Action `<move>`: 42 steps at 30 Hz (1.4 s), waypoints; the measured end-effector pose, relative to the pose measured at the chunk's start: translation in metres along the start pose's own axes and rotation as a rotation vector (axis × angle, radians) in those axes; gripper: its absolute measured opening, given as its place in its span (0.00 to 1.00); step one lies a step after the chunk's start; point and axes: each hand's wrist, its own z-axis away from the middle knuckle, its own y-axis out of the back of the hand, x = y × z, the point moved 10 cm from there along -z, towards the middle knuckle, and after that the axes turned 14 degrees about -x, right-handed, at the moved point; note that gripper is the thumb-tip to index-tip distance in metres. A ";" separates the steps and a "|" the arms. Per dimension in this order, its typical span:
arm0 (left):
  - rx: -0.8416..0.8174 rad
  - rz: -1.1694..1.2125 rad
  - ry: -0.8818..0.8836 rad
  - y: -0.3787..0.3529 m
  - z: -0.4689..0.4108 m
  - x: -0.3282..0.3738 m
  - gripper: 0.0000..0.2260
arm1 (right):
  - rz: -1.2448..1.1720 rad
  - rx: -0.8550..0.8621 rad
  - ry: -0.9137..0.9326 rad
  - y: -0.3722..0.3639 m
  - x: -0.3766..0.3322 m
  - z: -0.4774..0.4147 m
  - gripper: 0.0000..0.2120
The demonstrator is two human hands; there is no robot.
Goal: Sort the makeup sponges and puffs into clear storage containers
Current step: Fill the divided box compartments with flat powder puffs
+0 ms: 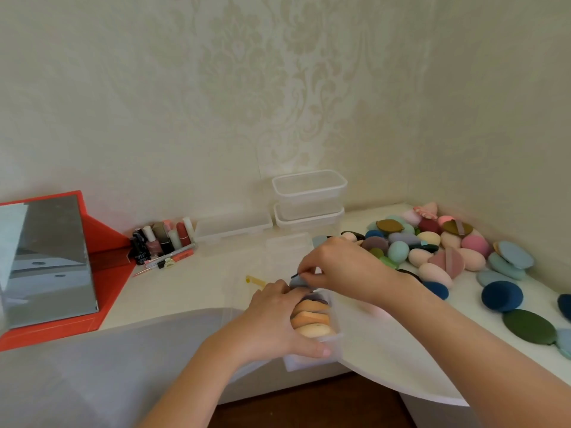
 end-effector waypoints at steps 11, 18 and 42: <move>0.034 0.051 0.009 0.001 0.004 0.004 0.39 | -0.113 -0.340 -0.093 -0.042 0.014 -0.024 0.11; -0.014 0.060 0.047 0.000 -0.002 -0.006 0.36 | -0.340 -0.318 -0.056 -0.038 0.017 -0.006 0.10; -0.022 -0.039 0.009 0.004 -0.013 -0.004 0.43 | -0.244 -0.144 -0.307 -0.046 0.128 0.053 0.12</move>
